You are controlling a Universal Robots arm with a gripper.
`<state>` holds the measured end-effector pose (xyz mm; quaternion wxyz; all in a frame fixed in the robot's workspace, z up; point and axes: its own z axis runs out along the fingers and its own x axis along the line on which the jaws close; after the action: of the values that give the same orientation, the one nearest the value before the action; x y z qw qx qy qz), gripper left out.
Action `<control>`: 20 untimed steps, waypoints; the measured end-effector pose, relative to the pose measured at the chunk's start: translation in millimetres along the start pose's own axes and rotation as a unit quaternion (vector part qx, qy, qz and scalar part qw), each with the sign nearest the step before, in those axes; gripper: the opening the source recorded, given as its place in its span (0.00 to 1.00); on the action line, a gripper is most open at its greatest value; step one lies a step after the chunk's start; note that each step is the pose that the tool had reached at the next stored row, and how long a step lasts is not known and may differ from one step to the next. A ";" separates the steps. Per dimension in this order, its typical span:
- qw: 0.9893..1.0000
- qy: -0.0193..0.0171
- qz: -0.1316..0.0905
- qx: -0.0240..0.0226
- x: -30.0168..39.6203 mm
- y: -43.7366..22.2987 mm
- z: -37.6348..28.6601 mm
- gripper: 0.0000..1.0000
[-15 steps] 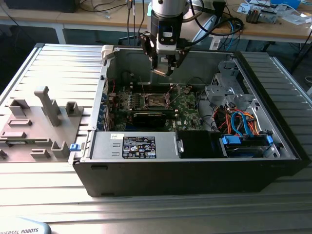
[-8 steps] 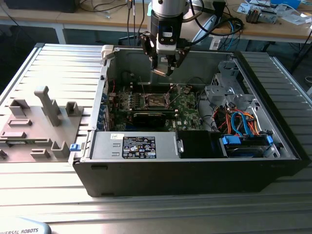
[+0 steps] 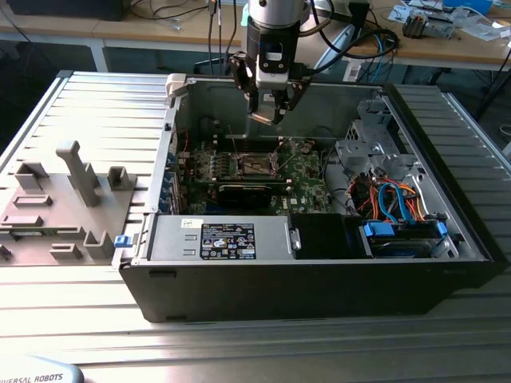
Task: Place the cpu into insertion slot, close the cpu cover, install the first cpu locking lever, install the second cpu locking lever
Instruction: 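Place the cpu into insertion slot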
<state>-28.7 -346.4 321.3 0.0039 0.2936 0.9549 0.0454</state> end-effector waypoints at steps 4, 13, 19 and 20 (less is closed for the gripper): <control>1.000 0.000 0.001 0.000 0.0 0.0 0.0 0.54; 1.000 0.000 0.003 0.000 0.0 0.0 0.0 0.54; 1.000 0.000 0.005 0.000 0.0 0.0 0.0 0.54; 1.000 0.000 0.005 0.000 0.0 0.0 0.0 0.54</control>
<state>-28.7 -346.4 321.3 0.0041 0.2982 0.9534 0.0454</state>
